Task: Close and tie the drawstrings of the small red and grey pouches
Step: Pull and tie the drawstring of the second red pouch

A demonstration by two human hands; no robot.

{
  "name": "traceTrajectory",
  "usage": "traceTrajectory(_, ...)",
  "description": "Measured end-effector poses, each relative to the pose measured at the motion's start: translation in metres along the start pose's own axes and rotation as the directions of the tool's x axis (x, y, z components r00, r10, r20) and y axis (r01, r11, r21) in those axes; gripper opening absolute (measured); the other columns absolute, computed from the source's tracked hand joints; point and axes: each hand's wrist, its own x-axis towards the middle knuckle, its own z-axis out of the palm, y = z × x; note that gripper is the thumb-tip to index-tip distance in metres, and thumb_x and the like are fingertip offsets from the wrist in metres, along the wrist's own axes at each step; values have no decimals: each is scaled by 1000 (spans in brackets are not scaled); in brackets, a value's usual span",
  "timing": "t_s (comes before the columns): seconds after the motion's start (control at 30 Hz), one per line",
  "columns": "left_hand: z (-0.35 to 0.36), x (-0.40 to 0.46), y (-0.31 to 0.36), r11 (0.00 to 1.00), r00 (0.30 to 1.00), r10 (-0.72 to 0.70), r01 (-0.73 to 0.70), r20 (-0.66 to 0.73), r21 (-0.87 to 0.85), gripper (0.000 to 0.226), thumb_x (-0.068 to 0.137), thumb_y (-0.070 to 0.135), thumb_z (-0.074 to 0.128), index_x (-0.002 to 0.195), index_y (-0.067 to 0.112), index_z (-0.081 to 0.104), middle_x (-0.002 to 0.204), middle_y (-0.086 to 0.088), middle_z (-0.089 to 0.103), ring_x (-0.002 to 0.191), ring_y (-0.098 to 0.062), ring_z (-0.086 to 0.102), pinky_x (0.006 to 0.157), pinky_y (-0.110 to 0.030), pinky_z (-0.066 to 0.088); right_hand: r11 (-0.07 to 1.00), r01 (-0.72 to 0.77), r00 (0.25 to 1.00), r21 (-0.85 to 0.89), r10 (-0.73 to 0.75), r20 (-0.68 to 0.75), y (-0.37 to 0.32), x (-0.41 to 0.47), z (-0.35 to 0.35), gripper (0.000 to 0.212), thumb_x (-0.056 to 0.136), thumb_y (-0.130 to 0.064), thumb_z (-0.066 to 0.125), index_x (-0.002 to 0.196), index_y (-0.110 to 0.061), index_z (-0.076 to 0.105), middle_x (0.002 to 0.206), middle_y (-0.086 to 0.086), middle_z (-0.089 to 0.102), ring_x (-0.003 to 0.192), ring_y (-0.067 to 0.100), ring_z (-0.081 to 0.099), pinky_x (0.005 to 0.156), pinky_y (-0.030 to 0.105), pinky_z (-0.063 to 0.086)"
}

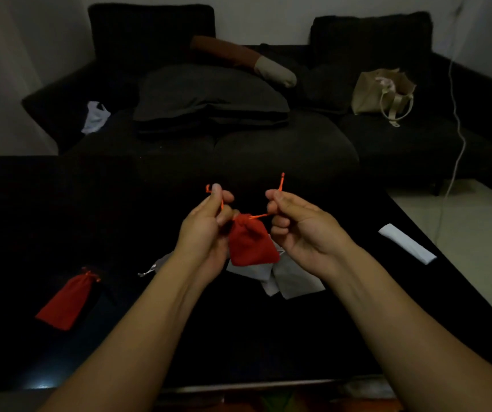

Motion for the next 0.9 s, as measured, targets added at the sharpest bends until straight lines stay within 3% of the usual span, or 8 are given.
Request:
traceTrajectory(0.13, -3, 2, -5, 915, 995, 59, -84, 76, 395, 42, 106, 33, 36, 84, 13, 67, 46, 11, 33, 43, -5, 29, 45, -22, 25, 956, 82, 997, -283, -74, 38, 0, -1, 0, 15, 96, -18, 58, 95, -11, 72, 72, -1, 65, 59, 5, 50, 53, 18, 36)
traceTrajectory(0.33, -4, 0, -3, 961, 967, -154, 98, 205, 258, 48, 99, 23, 26, 100, 0, 67, 60, 5, 35, 52, -7, 30, 49, -21, 27, 823, 218, 976, -524, -201, 89, -4, -3, -3, 18, 95, -22, 60, 91, -20, 77, 90, -3, 73, 85, 12, 62, 66, 22, 42)
traceTrajectory(0.43, -5, -3, -4, 931, 960, -111, 9, 258, 364, 33, 97, 16, 38, 83, 10, 68, 61, 4, 38, 53, -8, 31, 51, -23, 24, 768, 307, 951, -562, -270, 151, -4, -1, -4, 14, 92, -21, 65, 94, -19, 79, 116, -8, 72, 108, 7, 67, 82, 27, 52)
traceTrajectory(0.53, -7, -8, -3, 856, 927, -106, -99, 359, 508, 31, 96, 9, 41, 68, 14, 52, 59, 5, 45, 54, -7, 39, 53, -22, 31, 726, 390, 920, -566, -277, 278, -5, -1, -3, 15, 88, -16, 67, 97, -12, 77, 124, -2, 68, 122, 2, 58, 93, 22, 51)
traceTrajectory(0.63, -10, -8, -2, 873, 895, -187, -38, 406, 486, 23, 92, 5, 43, 70, 11, 49, 59, 5, 48, 55, -7, 44, 53, -20, 37, 743, 367, 927, -559, -239, 289, -5, -3, -3, 18, 86, -16, 67, 99, -8, 77, 114, 4, 74, 111, 10, 67, 86, 23, 55)
traceTrajectory(0.7, -10, -9, 0, 899, 849, -237, 7, 472, 438, 9, 80, 10, 50, 85, 3, 54, 66, 0, 53, 58, -7, 50, 56, -19, 42, 758, 334, 939, -560, -216, 267, -4, -3, -3, 19, 83, -20, 69, 96, -9, 77, 98, 9, 77, 92, 19, 72, 81, 30, 57)
traceTrajectory(0.77, -10, -10, 0, 876, 834, -259, -10, 487, 482, 25, 81, 9, 58, 102, -5, 60, 77, -6, 58, 61, -4, 55, 59, -16, 45, 758, 314, 946, -571, -202, 252, -4, -3, -4, 16, 81, -20, 72, 92, -10, 78, 86, 10, 76, 81, 19, 71, 75, 28, 57)
traceTrajectory(0.9, -8, -13, -5, 789, 876, -214, -105, 432, 605, 25, 100, 18, 50, 104, 1, 68, 53, 11, 55, 49, 3, 51, 51, -10, 41, 719, 316, 948, -619, -207, 243, -5, -3, -5, 13, 86, -11, 72, 93, -2, 77, 79, 18, 73, 68, 15, 67, 62, 20, 51)
